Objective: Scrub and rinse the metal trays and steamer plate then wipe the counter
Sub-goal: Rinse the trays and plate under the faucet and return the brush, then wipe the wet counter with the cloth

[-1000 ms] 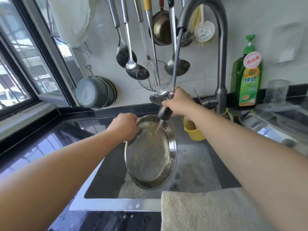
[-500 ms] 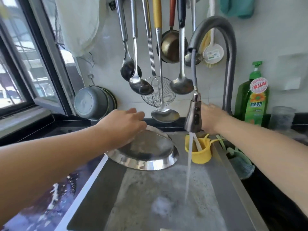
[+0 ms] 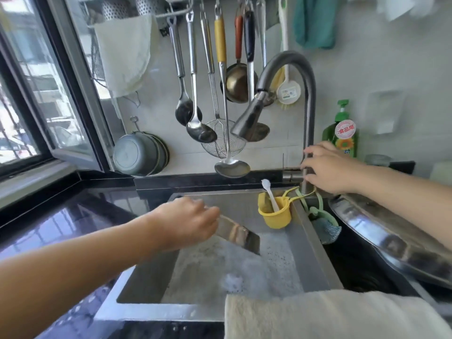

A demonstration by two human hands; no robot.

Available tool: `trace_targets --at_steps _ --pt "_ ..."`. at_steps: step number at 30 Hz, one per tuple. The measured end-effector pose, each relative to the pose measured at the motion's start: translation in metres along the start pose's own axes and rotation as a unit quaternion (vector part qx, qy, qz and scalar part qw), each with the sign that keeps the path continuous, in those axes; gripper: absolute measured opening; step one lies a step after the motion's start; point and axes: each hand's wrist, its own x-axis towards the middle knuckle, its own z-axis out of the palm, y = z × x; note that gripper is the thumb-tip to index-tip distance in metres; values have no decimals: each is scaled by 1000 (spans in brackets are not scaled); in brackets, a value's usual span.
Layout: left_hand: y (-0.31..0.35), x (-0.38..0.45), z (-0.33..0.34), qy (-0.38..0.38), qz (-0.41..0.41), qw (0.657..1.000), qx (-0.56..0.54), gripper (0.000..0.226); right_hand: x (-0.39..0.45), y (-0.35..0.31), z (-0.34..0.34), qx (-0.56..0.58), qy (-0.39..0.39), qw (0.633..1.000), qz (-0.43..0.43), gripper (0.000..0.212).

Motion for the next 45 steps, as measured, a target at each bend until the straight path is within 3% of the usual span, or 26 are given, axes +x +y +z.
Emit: trace_targets --at_steps 3,7,12,17,23,27,33,38,41,43,45 --pt "1 21 -27 8 -15 1000 18 21 -32 10 -37 -11 28 999 12 34" --pt "-3 55 -60 75 -57 996 7 33 -75 28 -75 -40 55 998 19 35" --pt "1 126 -89 129 -65 989 35 19 -133 64 -95 -49 69 993 78 34" --pt "38 224 -84 138 -44 989 36 23 -176 104 -87 -24 82 988 129 30" --pt "92 292 -40 134 47 990 23 23 -211 141 -50 -9 52 985 163 28" --pt "107 293 -17 58 94 993 -45 33 -222 158 -25 22 15 983 183 27" --pt "125 266 -18 -85 -30 972 -219 58 -215 156 -5 59 6 978 202 26" --pt "128 221 -11 -98 -191 903 -372 59 -213 134 3 84 -3 978 191 25" --pt "124 191 -2 -175 -311 847 -394 48 -216 115 7 83 -27 981 173 23" --pt "118 167 5 -217 -312 844 -379 39 -218 102 9 97 -37 980 167 21" --pt "117 143 8 -283 -373 794 -388 40 -222 83 14 108 -37 980 161 22"
